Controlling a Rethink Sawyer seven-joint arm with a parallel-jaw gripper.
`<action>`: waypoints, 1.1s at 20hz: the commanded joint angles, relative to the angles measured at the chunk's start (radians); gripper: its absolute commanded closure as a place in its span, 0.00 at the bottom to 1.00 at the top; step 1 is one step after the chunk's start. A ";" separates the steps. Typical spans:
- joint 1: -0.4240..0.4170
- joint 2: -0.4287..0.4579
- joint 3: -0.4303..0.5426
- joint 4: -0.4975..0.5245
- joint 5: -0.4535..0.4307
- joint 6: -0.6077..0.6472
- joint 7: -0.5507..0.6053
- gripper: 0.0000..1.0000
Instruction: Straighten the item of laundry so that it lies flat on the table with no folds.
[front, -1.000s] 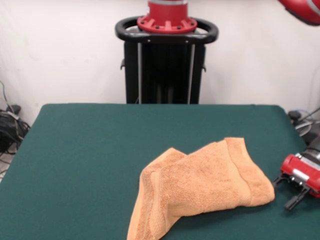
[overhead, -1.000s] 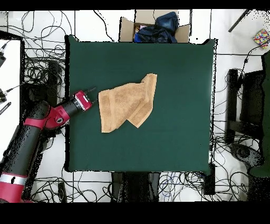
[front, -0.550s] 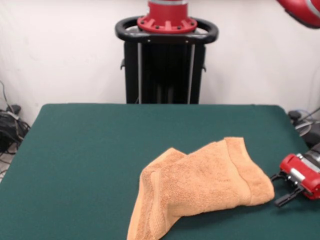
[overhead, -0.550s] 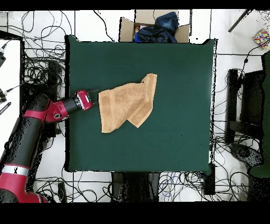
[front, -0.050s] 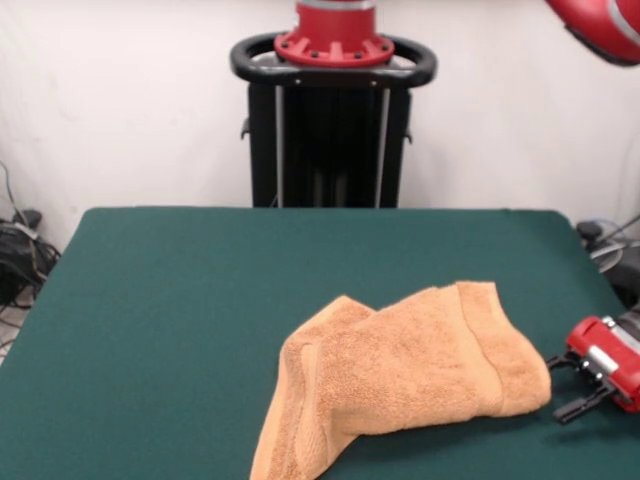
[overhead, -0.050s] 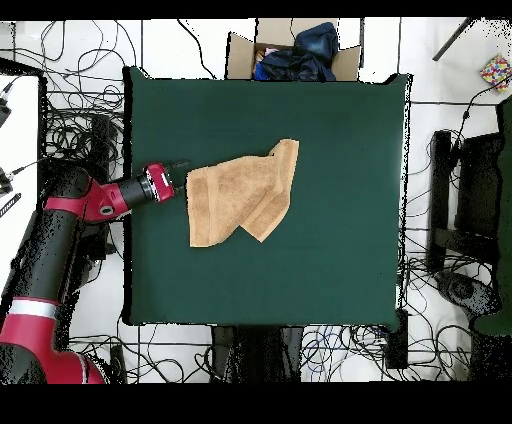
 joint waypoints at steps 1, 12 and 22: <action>-0.072 0.160 0.013 -0.168 0.104 -0.031 0.276 0.00; -0.061 0.151 0.087 -0.134 0.069 -0.053 0.131 0.00; -0.055 0.149 0.094 -0.088 0.012 -0.123 0.115 0.00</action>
